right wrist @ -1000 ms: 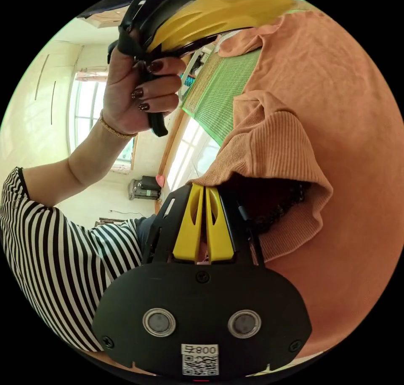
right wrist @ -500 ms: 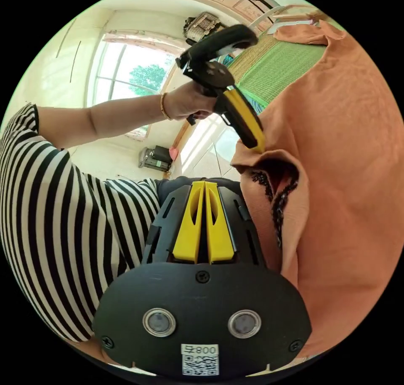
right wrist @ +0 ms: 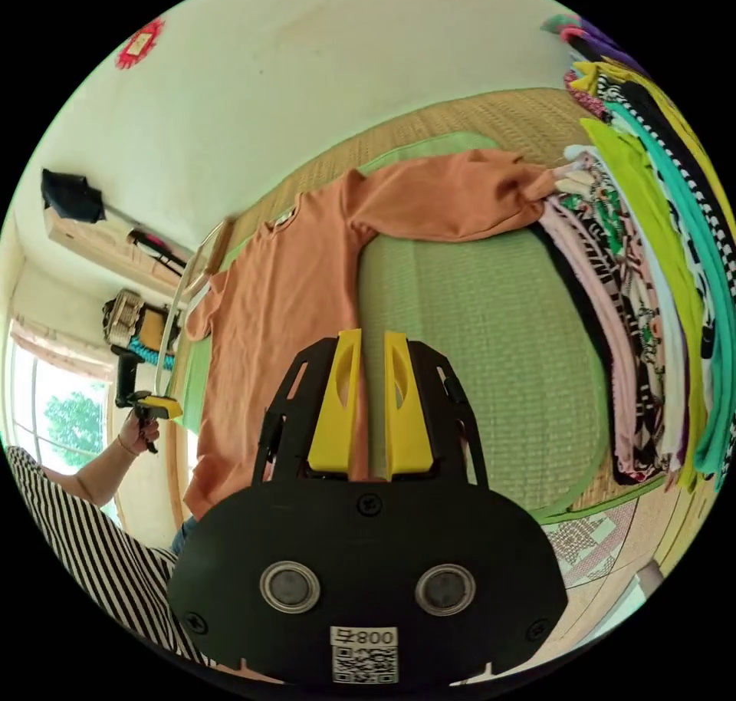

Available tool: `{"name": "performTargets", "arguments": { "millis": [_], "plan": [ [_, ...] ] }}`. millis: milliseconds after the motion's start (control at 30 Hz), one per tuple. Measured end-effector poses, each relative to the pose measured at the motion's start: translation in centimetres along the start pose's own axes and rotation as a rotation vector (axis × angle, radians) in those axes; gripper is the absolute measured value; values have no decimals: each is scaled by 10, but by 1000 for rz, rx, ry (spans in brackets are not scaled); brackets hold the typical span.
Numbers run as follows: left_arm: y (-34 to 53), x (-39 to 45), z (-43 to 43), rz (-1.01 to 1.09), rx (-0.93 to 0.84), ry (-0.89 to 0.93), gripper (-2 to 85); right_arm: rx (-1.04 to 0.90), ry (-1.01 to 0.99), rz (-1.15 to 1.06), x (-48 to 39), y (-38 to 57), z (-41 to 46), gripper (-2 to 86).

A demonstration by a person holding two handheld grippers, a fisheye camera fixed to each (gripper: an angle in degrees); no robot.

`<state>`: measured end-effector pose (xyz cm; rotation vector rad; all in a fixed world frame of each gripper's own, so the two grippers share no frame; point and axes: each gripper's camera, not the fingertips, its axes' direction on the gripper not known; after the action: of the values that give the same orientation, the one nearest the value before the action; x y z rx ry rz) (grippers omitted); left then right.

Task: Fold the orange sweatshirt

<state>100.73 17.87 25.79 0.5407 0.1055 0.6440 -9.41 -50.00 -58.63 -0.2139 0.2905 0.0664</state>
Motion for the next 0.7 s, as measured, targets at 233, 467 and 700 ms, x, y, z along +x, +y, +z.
{"name": "performTargets", "arguments": {
  "millis": [233, 467, 700],
  "plan": [
    [-51, -22, 52, 5, -94, 85, 2, 91, 68, 189, 81, -51, 3, 98],
    [-96, -36, 71, 33, -70, 127, 3, 164, 19, 327, 130, -65, 14, 107],
    [-141, -38, 88, 86, -59, 161, 4, 199, -83, 378, 159, -53, 29, 79]
  ]
}}
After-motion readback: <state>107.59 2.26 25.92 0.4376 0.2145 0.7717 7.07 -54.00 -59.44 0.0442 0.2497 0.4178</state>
